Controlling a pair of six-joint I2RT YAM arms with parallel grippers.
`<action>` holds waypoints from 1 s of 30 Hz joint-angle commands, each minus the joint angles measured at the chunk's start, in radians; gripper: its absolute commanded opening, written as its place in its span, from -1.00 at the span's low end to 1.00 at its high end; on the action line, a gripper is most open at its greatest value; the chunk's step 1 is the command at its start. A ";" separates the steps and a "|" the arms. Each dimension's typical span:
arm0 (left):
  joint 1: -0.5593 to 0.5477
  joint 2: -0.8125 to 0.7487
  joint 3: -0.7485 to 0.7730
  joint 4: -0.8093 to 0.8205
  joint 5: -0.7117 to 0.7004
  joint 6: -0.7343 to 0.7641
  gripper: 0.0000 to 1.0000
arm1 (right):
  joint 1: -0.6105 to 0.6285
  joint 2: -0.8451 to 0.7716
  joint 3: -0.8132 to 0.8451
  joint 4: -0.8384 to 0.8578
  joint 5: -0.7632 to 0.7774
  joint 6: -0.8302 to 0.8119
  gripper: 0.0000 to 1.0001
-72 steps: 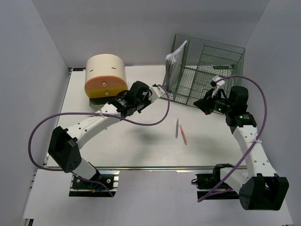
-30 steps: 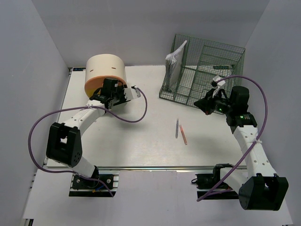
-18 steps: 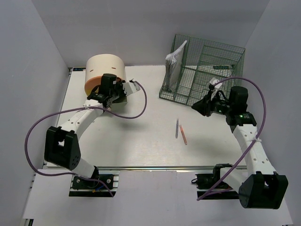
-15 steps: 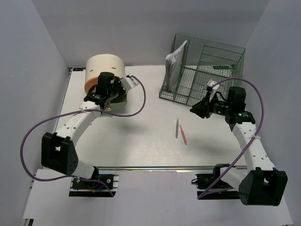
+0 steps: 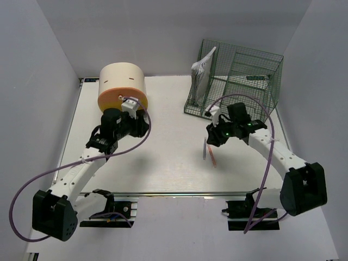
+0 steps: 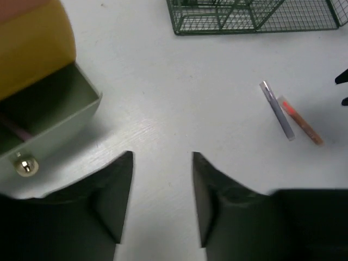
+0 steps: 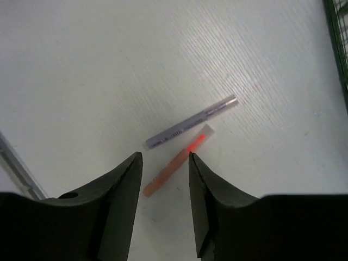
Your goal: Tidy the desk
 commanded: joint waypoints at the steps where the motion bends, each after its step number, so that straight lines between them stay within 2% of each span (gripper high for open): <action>1: 0.005 -0.110 -0.079 0.088 -0.061 -0.150 0.22 | 0.048 0.047 -0.010 -0.027 0.261 0.008 -0.09; 2: 0.005 -0.162 -0.096 0.099 -0.083 -0.150 0.46 | 0.064 0.063 -0.009 -0.028 0.288 0.026 0.00; 3: 0.005 -0.187 -0.115 0.111 -0.135 -0.152 0.59 | 0.071 0.078 -0.009 -0.022 0.308 0.032 0.02; 5: 0.005 -0.263 -0.164 0.134 -0.204 -0.163 0.82 | 0.083 0.117 -0.007 -0.012 0.374 0.044 0.06; 6: 0.005 -0.285 -0.173 0.134 -0.254 -0.164 0.84 | 0.091 0.127 -0.007 0.010 0.391 0.066 0.07; 9: 0.005 -0.359 -0.185 0.102 -0.400 -0.152 0.82 | 0.095 0.205 0.008 0.015 0.445 0.112 0.06; 12: -0.013 -0.410 -0.185 0.068 -0.572 -0.155 0.74 | 0.100 0.261 0.020 0.005 0.415 0.152 0.00; 15: -0.013 -0.436 -0.184 0.044 -0.675 -0.196 0.66 | 0.106 0.291 0.016 0.012 0.402 0.170 -0.04; 19: -0.013 -0.439 -0.153 -0.004 -0.718 -0.213 0.63 | 0.107 0.301 0.014 0.002 0.372 0.186 -0.06; 30: -0.013 -0.459 -0.158 -0.001 -0.717 -0.218 0.63 | 0.117 0.318 -0.045 0.033 0.324 0.210 -0.13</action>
